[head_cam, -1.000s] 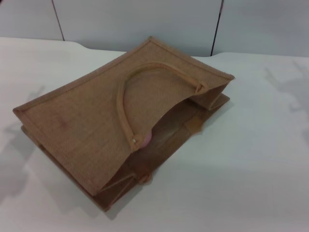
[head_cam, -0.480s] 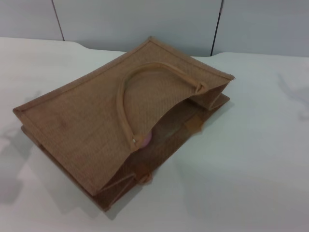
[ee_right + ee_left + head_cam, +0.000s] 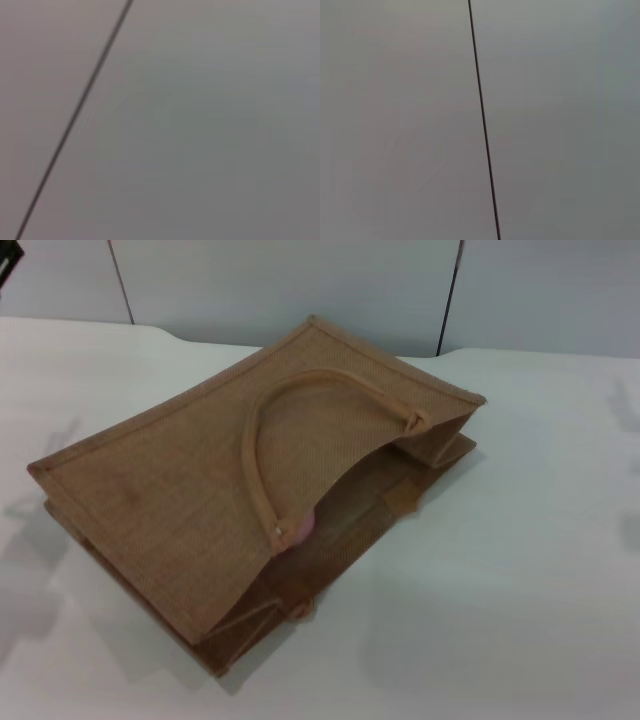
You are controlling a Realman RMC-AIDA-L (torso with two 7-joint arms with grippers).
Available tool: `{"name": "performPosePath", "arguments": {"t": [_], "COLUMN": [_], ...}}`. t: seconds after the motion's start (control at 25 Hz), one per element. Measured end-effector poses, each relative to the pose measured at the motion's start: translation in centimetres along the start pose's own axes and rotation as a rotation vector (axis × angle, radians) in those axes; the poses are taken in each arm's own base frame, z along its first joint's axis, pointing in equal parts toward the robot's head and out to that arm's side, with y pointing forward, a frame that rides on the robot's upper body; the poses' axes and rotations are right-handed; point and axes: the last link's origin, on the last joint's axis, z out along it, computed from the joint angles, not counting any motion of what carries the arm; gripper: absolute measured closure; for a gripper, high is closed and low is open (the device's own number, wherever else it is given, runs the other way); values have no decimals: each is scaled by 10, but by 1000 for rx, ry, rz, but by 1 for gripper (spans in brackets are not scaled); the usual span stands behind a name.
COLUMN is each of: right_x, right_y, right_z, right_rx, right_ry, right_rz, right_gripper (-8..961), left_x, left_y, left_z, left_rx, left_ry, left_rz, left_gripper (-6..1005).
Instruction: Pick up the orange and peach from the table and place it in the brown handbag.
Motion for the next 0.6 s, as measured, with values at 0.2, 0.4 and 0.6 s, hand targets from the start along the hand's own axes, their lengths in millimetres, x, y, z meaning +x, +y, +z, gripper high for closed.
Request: {"name": "performPosePath", "arguments": {"t": [0.2,0.4,0.6], "right_x": [31,59,74], "right_y": [2,9,11], "right_z": [4,6,-1], "right_rx": [-9,6,41], "right_ry": [64,71,-8], "right_rz": [26,49,86], "right_gripper": [65,65,65], "left_x": [-10,-23,-27], "left_y": [2,9,11], "left_z": [3,5,5], "left_rx": [56,89,105], "left_ry": [-26,-70,-79], "left_rz": [-18,-12,-24], "left_gripper": [136,136,136]}}
